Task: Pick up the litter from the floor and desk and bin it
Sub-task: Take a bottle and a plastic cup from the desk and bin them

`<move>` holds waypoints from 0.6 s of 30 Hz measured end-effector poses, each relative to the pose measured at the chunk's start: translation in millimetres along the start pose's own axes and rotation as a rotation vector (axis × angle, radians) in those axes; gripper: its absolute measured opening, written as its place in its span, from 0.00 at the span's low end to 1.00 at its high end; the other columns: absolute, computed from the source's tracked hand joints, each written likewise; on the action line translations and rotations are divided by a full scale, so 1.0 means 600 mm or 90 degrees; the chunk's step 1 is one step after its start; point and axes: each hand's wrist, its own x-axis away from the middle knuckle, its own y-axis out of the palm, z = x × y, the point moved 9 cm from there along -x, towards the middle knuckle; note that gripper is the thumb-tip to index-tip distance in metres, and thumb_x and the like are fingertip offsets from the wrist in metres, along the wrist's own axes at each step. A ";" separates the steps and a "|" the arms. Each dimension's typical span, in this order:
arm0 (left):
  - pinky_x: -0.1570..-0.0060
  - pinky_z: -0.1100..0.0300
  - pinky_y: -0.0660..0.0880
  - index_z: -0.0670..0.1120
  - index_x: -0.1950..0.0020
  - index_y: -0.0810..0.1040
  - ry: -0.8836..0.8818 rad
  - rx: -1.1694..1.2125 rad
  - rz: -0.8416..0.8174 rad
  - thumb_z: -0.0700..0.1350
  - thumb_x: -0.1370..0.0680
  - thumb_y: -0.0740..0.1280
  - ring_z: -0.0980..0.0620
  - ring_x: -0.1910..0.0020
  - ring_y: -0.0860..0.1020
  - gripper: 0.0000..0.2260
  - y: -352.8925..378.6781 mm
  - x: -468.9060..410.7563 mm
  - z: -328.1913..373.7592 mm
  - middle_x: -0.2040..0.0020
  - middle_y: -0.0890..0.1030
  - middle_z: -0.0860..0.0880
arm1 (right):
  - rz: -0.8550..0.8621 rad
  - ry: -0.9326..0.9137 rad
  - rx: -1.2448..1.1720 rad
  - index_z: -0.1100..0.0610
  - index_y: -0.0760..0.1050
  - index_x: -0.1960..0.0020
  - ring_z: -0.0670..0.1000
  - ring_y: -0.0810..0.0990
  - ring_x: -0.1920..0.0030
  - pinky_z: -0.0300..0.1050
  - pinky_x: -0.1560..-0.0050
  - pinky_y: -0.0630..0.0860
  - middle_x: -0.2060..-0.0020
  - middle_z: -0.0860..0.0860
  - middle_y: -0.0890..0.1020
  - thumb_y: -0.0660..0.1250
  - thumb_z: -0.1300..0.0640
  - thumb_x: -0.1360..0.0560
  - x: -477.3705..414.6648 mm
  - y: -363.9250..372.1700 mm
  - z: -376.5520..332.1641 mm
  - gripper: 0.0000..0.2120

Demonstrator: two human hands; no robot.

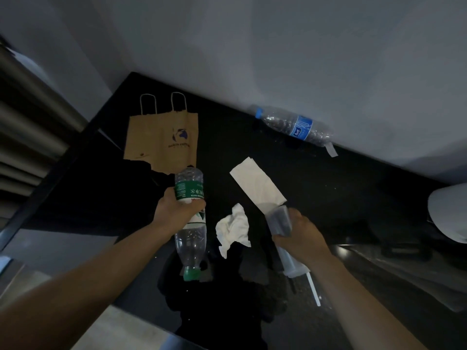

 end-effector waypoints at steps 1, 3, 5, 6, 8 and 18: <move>0.66 0.63 0.71 0.46 0.44 0.67 0.003 -0.002 -0.001 0.47 0.30 0.74 0.55 0.61 0.76 0.21 -0.002 0.000 0.000 0.56 0.76 0.50 | -0.002 0.003 0.000 0.55 0.59 0.28 0.51 0.75 0.47 0.41 0.52 0.69 0.41 0.53 0.75 0.71 0.49 0.29 -0.001 0.003 0.000 0.35; 0.66 0.62 0.71 0.46 0.42 0.68 0.004 -0.002 -0.004 0.47 0.29 0.73 0.55 0.61 0.76 0.21 -0.005 0.000 0.000 0.57 0.76 0.51 | 0.004 0.009 -0.004 0.55 0.59 0.28 0.53 0.76 0.44 0.42 0.51 0.70 0.41 0.54 0.75 0.72 0.48 0.30 -0.002 0.007 0.002 0.36; 0.67 0.62 0.71 0.46 0.39 0.68 0.001 -0.004 -0.010 0.48 0.29 0.73 0.55 0.61 0.76 0.22 -0.005 0.002 -0.001 0.58 0.76 0.52 | 0.014 0.018 -0.013 0.55 0.58 0.27 0.55 0.76 0.43 0.44 0.48 0.73 0.39 0.56 0.75 0.72 0.48 0.30 -0.003 0.010 0.005 0.37; 0.67 0.63 0.71 0.45 0.38 0.68 0.000 -0.005 -0.013 0.48 0.29 0.73 0.55 0.62 0.76 0.23 -0.005 0.003 -0.001 0.58 0.76 0.52 | 0.015 0.028 -0.018 0.55 0.57 0.26 0.55 0.76 0.41 0.46 0.46 0.74 0.38 0.56 0.74 0.72 0.48 0.30 -0.002 0.012 0.006 0.39; 0.68 0.63 0.70 0.44 0.37 0.68 0.000 -0.005 -0.016 0.48 0.28 0.73 0.56 0.62 0.76 0.24 -0.004 0.005 0.000 0.58 0.76 0.52 | -0.003 0.052 -0.016 0.54 0.52 0.24 0.57 0.74 0.37 0.51 0.41 0.74 0.34 0.56 0.70 0.73 0.44 0.31 0.002 0.019 0.010 0.45; 0.69 0.64 0.70 0.44 0.39 0.68 0.030 -0.012 -0.027 0.47 0.28 0.73 0.56 0.62 0.76 0.22 -0.001 0.020 0.028 0.58 0.76 0.52 | 0.011 0.135 0.016 0.54 0.55 0.27 0.55 0.76 0.43 0.48 0.49 0.75 0.39 0.54 0.73 0.73 0.42 0.33 0.034 0.015 0.035 0.43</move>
